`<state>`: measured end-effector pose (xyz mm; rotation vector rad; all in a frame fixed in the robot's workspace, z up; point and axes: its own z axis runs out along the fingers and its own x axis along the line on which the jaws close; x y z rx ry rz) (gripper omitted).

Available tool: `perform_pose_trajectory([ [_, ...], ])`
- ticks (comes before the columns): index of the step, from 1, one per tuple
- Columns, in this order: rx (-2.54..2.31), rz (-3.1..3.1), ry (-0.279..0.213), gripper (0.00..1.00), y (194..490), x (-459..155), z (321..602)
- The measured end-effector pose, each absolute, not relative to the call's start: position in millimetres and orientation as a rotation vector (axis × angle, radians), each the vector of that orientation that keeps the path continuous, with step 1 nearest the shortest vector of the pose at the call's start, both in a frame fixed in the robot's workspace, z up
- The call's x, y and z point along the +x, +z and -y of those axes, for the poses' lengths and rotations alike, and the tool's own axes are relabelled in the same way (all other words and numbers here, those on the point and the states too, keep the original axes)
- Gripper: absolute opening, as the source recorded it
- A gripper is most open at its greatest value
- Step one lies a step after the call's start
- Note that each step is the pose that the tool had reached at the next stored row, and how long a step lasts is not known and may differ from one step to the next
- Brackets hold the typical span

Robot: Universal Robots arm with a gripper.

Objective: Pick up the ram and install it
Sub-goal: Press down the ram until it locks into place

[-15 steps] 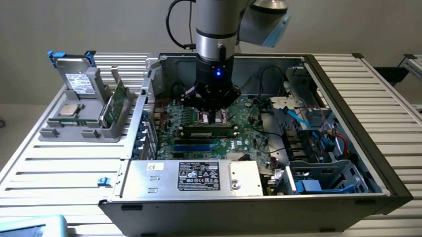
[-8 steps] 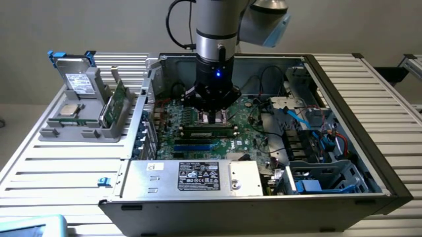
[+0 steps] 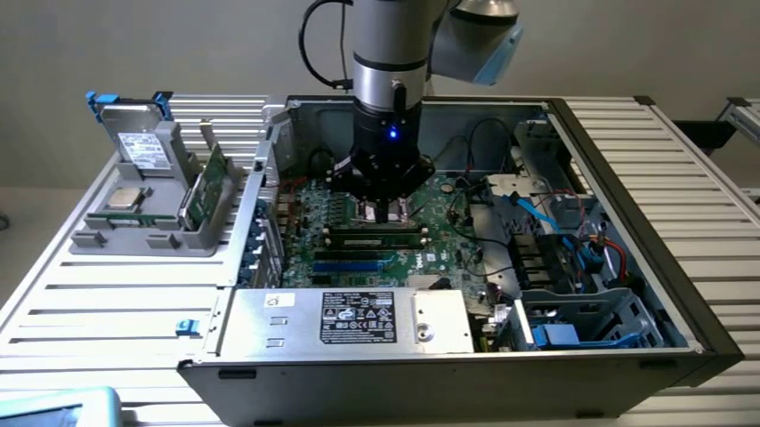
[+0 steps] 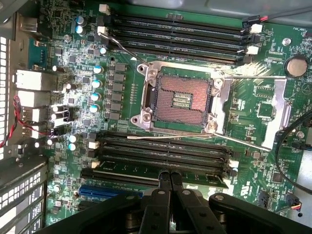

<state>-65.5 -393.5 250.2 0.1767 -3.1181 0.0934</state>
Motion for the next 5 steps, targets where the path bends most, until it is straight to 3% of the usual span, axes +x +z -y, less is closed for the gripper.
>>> perform_pose_trajectory([
  [5, 0.177, 3.118, 0.093, 0.11, 250.2, -65.5, 393.5],
])
